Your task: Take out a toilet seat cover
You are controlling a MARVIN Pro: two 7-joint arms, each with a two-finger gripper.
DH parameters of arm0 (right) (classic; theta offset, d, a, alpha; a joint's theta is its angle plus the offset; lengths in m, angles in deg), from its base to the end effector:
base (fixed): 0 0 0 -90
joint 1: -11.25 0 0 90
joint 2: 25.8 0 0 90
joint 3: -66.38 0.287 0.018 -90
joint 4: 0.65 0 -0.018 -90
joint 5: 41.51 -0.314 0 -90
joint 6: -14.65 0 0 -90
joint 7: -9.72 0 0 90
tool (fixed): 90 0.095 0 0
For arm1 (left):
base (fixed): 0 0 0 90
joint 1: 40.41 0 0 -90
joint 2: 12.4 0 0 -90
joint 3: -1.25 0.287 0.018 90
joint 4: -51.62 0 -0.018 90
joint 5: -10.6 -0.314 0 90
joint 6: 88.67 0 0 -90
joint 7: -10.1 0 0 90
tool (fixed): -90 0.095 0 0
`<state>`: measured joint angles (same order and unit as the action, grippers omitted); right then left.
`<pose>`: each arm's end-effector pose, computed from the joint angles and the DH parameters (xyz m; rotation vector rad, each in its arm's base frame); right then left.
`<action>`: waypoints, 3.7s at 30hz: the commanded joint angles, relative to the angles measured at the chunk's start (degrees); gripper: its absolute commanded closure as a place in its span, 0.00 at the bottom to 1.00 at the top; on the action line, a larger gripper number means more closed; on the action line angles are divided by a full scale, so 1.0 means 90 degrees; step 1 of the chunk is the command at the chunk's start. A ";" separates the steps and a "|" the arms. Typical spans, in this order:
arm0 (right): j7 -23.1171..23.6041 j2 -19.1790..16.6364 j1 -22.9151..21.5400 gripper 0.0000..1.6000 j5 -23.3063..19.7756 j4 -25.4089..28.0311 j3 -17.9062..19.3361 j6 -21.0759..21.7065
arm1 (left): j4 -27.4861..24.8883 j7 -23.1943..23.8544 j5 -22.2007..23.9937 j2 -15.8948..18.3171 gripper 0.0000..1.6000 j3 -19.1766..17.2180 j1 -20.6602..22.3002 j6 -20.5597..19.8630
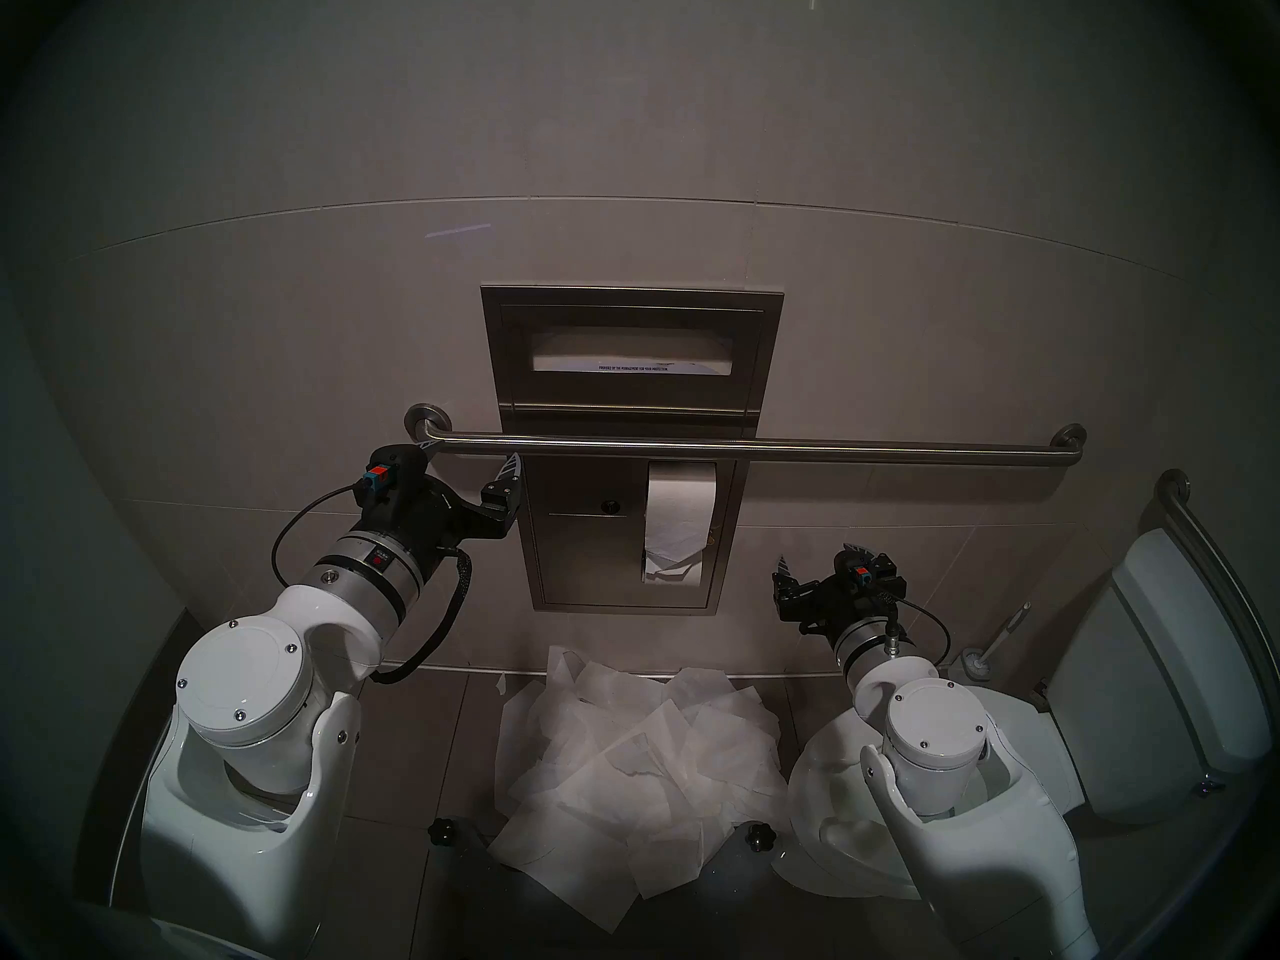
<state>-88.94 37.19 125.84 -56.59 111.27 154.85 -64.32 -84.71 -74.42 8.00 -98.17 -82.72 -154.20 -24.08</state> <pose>0.3084 -0.0763 -0.3102 2.3872 0.2495 1.8422 0.2886 -0.0395 -0.1729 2.2018 -0.2903 2.0847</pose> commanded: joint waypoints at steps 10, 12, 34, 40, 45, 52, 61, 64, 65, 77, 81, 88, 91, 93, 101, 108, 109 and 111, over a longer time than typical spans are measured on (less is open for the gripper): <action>-0.0137 0.0328 -0.0358 0.00 0.0067 0.0224 -0.0464 0.0054 | -0.0191 -0.0016 0.0009 0.0007 0.00 0.0015 0.0057 0.0055; -0.0186 0.0388 -0.0530 0.00 0.0170 0.0216 -0.0673 0.0069 | -0.0187 -0.0017 0.0013 0.0010 0.00 0.0015 0.0060 0.0053; -0.0048 0.1223 -0.1740 0.00 0.1246 -0.0329 -0.1427 0.0261 | -0.0151 -0.0040 0.0053 0.0039 0.00 0.0016 0.0080 0.0036; 0.0120 0.1336 -0.2065 0.00 0.1420 -0.0415 -0.1307 0.0265 | -0.0132 -0.0045 0.0065 0.0046 0.00 0.0016 0.0085 0.0031; 0.0251 0.1454 -0.2292 0.00 0.1561 -0.0433 -0.1209 0.0262 | -0.0119 -0.0050 0.0076 0.0051 0.00 0.0015 0.0089 0.0027; 0.0407 0.1656 -0.2712 0.00 0.1749 -0.0699 -0.1179 0.0291 | -0.0116 -0.0057 0.0088 0.0060 0.00 0.0016 0.0094 0.0026; 0.0599 0.1930 -0.3182 0.00 0.2071 -0.1158 -0.1157 0.0281 | -0.0132 -0.0067 0.0099 0.0074 0.00 0.0020 0.0094 0.0028; 0.0660 0.2037 -0.3297 0.00 0.2200 -0.1312 -0.1132 0.0258 | -0.0137 -0.0071 0.0103 0.0078 0.00 0.0021 0.0094 0.0029; 0.0673 0.2059 -0.3335 0.00 0.2228 -0.1356 -0.1129 0.0255 | -0.0139 -0.0072 0.0104 0.0079 0.00 0.0021 0.0094 0.0030; 0.1031 0.2216 -0.3977 0.00 0.2621 -0.2086 -0.1089 0.0189 | -0.0149 -0.0088 0.0117 0.0096 0.00 0.0026 0.0092 0.0031; 0.1164 0.2274 -0.4124 0.00 0.2707 -0.2253 -0.1069 0.0158 | -0.0139 -0.0092 0.0123 0.0100 0.00 0.0026 0.0094 0.0028; 0.1308 0.2406 -0.4374 0.00 0.2810 -0.2466 -0.1010 0.0125 | -0.0122 -0.0099 0.0134 0.0107 0.00 0.0025 0.0096 0.0022; 0.1378 0.2465 -0.4524 0.00 0.2873 -0.2578 -0.0985 0.0104 | -0.0115 -0.0102 0.0139 0.0111 0.00 0.0025 0.0097 0.0020; 0.1407 0.2495 -0.4545 0.00 0.2908 -0.2585 -0.0946 0.0086 | -0.0110 -0.0103 0.0143 0.0113 0.00 0.0025 0.0098 0.0018; 0.1511 0.2644 -0.4955 0.00 0.2981 -0.2874 -0.0833 0.0053 | -0.0093 -0.0110 0.0157 0.0122 0.00 0.0024 0.0099 0.0013; 0.1579 0.2756 -0.5259 0.00 0.3055 -0.3079 -0.0707 0.0015 | -0.0081 -0.0118 0.0173 0.0130 0.00 0.0024 0.0102 0.0011; 0.1592 0.2759 -0.5345 0.00 0.3062 -0.3147 -0.0705 0.0026 | -0.0079 -0.0119 0.0174 0.0131 0.00 0.0024 0.0102 0.0011; 0.1612 0.2787 -0.5485 0.00 0.3086 -0.3270 -0.0694 0.0025 | -0.0078 -0.0121 0.0178 0.0133 0.00 0.0024 0.0103 0.0010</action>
<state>-74.31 61.13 83.13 -29.51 82.59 147.97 -62.97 -83.72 -75.52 9.64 -96.89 -82.61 -154.18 -24.54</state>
